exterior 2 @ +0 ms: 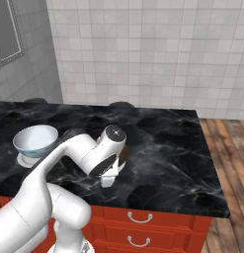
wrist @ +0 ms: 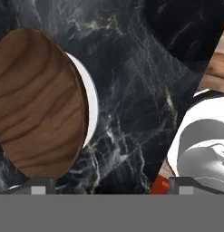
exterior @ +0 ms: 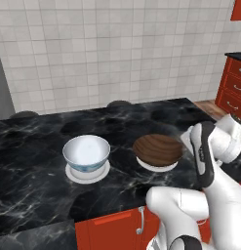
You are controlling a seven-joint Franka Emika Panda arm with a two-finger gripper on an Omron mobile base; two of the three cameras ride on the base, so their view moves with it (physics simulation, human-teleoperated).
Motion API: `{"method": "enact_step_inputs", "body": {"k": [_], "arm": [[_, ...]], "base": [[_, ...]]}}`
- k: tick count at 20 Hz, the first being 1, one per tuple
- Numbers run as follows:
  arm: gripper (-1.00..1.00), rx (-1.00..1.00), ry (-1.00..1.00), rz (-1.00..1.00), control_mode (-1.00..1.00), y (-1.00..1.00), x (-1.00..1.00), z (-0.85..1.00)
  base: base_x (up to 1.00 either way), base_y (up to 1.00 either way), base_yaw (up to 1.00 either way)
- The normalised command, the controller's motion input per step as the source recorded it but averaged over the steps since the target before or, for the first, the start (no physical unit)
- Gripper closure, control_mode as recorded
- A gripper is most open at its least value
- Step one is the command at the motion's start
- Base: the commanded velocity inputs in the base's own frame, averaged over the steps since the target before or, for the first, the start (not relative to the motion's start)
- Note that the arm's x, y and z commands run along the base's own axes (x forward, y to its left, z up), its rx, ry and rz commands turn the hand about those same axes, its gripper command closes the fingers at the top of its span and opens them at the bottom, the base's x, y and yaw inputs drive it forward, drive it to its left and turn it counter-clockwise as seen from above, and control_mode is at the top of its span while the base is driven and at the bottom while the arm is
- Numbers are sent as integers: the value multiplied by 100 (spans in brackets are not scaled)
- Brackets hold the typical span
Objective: Move the bowls from the cabinet to the plates on the dining table.
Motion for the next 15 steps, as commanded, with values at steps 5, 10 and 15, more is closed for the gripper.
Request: {"method": "enact_step_inputs", "body": {"k": [5, 10, 15], "arm": [[-100, -11, 0, 0, -100, 0, -80, 84], [-100, -12, -8, 9, -100, 2, -66, 80], [-100, -7, -3, 22, -100, 13, -44, 69]], "base": [[0, 0, 0], [0, 0, 0], [0, 0, 0]]}}
